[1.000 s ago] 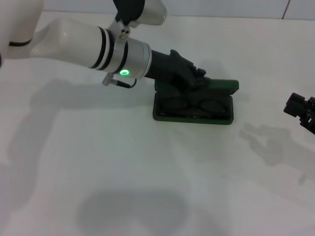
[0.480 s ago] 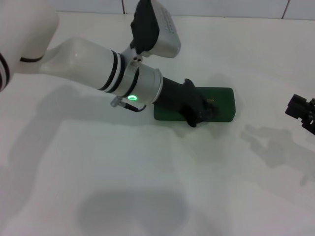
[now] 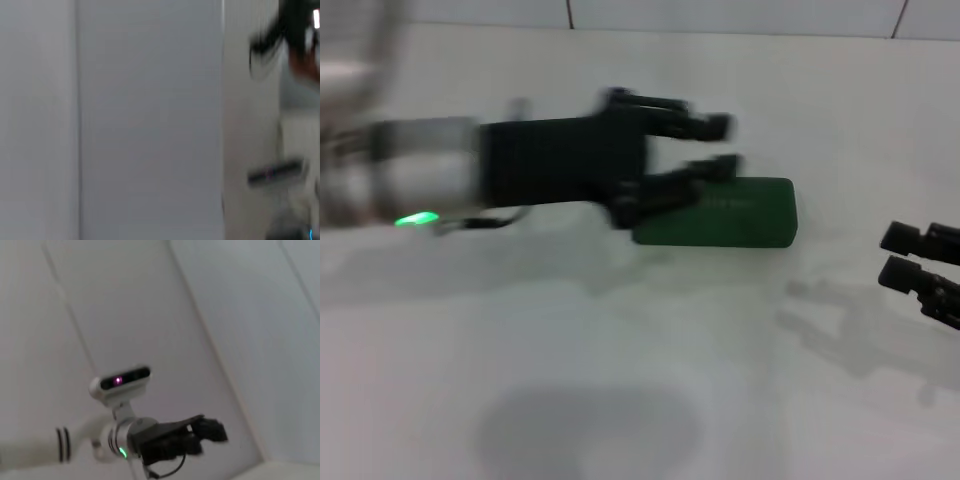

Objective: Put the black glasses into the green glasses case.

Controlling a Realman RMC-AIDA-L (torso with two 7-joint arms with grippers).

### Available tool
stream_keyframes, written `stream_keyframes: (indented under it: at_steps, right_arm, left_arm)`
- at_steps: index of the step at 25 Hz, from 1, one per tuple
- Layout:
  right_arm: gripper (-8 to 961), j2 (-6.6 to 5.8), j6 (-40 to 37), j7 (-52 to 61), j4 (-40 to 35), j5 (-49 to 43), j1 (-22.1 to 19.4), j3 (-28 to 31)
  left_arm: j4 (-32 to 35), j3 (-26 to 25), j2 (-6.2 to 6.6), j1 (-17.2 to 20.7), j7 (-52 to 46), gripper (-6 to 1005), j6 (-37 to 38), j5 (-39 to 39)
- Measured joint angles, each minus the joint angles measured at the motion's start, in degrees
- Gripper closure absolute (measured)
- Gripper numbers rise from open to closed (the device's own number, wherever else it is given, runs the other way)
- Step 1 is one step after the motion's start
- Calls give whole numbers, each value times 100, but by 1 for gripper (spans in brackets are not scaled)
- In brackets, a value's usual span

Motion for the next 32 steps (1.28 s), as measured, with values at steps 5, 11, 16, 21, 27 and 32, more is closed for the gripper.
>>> stream_keyframes:
  at_steps: [5, 11, 16, 21, 27, 32]
  right_arm:
    - [528, 85, -482, 3, 84, 162, 394, -67]
    - [292, 85, -457, 58, 125, 167, 1096, -426]
    - [220, 88, -205, 243, 127, 166, 1619, -877]
    - [176, 88, 89, 281, 136, 673, 1821, -1715]
    - [176, 87, 207, 285, 85, 954, 1777, -1913]
    - [176, 87, 203, 284, 100, 971, 1750, -1924]
  left_arm:
    - [-998, -992, 369, 288, 379, 621, 1404, -288]
    - [-1356, -997, 616, 461, 686, 448, 1867, 229]
    - [-1375, -1002, 573, 481, 713, 423, 1920, 700]
    - [-1378, -1030, 598, 539, 726, 423, 1929, 783]
    - [-1381, -1034, 611, 564, 728, 423, 1935, 786]
    - [-1382, -1039, 614, 508, 730, 423, 1936, 789]
